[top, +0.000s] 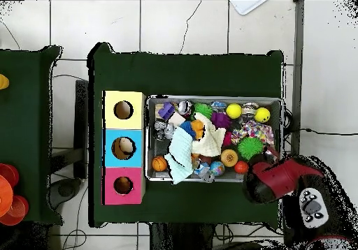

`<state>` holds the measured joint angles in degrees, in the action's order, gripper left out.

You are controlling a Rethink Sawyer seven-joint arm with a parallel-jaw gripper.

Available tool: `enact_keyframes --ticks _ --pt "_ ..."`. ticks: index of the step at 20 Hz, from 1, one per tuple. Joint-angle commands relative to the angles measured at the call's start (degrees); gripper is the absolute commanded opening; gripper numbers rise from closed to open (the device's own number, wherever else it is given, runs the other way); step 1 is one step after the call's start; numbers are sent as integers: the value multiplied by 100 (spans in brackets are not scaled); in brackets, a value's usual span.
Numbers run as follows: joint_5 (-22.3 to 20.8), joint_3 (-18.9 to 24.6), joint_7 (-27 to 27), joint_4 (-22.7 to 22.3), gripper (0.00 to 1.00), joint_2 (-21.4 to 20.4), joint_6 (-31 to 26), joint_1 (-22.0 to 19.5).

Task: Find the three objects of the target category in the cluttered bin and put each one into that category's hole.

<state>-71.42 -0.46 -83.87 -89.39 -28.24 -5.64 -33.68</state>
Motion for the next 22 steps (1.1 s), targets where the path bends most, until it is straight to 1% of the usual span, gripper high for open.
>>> enact_keyframes --ticks 1,3,5,6,12,17,20,22 --pt "827 782 1420 -805 100 -1030 -1266 -829" --pt "1038 931 1669 -985 100 -1270 -1462 -999" --pt "1175 1061 1788 -1105 100 -1427 -1609 -1078" --pt "1179 1100 1789 -1126 100 -1442 -1625 -1128" --pt "952 1126 1365 -1144 100 -1307 -1666 -1035" --pt "780 1131 1055 -1165 100 -1222 -1530 -955" --pt "1013 1397 964 -1427 100 -1423 -1370 -1150" --pt "1270 1582 815 -1712 100 -1653 -1336 -1272"
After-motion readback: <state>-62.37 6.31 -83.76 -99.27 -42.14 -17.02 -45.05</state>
